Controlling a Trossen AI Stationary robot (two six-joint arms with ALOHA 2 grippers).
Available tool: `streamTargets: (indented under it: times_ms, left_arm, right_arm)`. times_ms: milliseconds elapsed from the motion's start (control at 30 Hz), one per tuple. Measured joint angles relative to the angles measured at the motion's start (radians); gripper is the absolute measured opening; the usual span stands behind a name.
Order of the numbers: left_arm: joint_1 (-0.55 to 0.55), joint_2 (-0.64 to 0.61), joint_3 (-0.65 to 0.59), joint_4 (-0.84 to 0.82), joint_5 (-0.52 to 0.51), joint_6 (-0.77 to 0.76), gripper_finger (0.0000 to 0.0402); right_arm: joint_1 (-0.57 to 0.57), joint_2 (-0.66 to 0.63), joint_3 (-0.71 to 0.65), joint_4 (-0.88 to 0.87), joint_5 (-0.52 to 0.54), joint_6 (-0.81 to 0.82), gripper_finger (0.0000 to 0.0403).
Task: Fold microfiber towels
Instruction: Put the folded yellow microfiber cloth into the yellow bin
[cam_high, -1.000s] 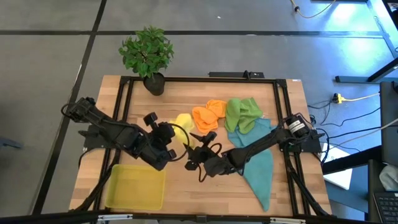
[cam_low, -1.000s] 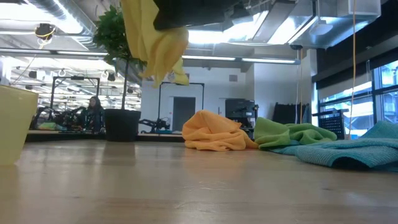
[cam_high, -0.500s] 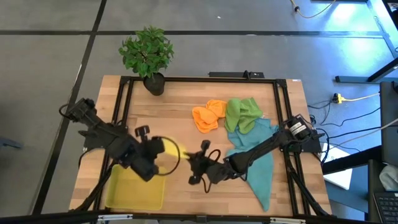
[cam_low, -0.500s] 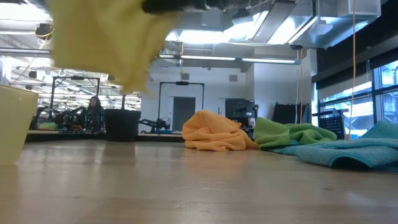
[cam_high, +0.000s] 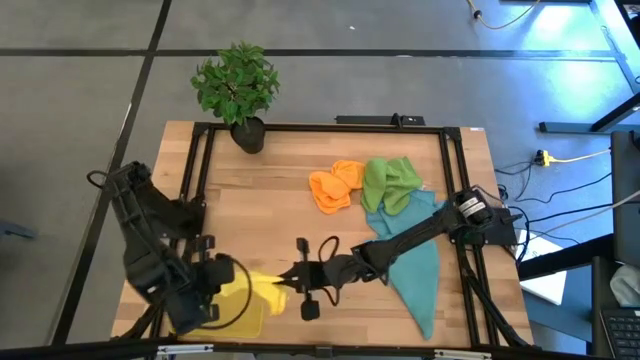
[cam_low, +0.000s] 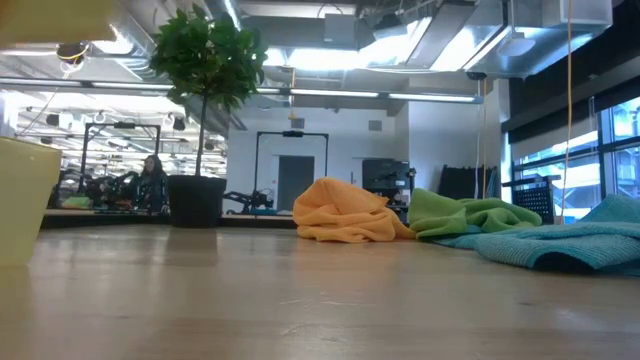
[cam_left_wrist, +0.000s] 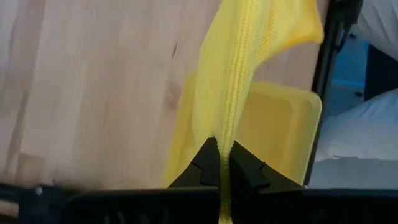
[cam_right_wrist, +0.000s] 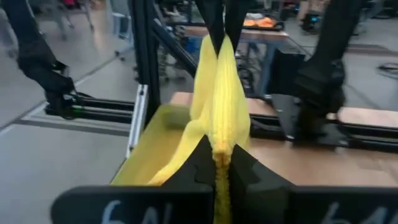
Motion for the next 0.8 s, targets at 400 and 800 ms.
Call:
streamTargets:
  times_ms: [400, 800]
  left_arm:
    - [-0.163, -0.001, -0.008, 0.012, 0.116, -0.288, 0.0]
    - [-0.336, -0.034, -0.183, 0.219, -0.045, -0.48, 0.0]
  right_arm:
    - [-0.024, 0.289, 0.411, -0.119, -0.18, 0.013, 0.0006]
    - [-0.047, 0.368, 0.477, -0.084, -0.242, 0.078, 0.0006]
